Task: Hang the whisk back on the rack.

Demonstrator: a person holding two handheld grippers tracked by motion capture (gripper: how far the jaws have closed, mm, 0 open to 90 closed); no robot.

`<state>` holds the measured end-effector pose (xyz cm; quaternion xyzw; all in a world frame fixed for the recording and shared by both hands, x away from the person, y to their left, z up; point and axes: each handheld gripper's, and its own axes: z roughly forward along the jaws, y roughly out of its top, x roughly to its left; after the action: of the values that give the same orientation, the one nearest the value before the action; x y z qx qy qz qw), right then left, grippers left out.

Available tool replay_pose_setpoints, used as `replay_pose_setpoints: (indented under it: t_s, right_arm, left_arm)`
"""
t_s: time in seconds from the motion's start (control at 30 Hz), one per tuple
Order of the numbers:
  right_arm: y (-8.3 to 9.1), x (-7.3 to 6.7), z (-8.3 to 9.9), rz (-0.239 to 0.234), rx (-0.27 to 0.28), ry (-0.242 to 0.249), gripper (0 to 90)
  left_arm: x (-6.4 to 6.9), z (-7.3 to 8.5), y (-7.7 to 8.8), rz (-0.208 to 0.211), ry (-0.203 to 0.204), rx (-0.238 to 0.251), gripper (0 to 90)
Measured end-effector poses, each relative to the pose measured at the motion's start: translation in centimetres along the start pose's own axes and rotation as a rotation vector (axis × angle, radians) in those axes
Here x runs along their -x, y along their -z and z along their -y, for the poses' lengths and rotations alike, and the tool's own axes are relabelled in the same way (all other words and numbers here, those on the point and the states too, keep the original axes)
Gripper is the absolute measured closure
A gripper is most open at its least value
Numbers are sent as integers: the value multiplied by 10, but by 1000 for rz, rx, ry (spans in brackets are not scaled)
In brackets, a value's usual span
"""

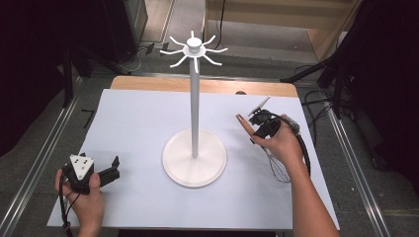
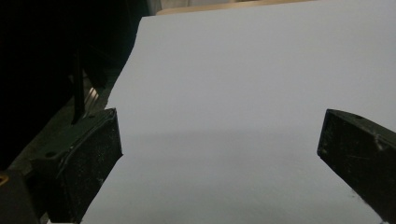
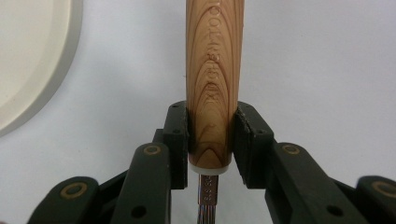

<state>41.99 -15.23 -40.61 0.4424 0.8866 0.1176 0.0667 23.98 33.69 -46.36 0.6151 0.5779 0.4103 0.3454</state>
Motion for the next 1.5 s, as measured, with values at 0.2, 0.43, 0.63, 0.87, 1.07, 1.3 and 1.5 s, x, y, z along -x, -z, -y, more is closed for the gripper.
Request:
replay_pose_setpoints:
  t_s: [0.2,0.43,0.63,0.87,1.07,1.3,1.5]
  right_arm:
    - [10,-4,9,6,63,-4,705]
    - [24,-4,21,-17,191,-26,706]
    - [37,-8,30,-14,288,-20,706]
    - [50,-13,38,-23,420,-28,706]
    - [57,-15,47,-37,568,-34,706]
    - [62,-18,56,-70,706,-42,706]
    - [70,-23,59,-84,796,-35,706]
  left_arm:
    - [0,0,0,0,-2,-2,3]
    - [0,0,0,-2,-3,-3,3]
    - [0,0,0,0,-4,-4,3]
    - [0,0,0,-1,-5,-4,3]
    - [0,0,0,0,-4,-4,3]
    - [0,0,0,0,-6,-5,3]
    - [0,0,-1,2,-10,-6,3]
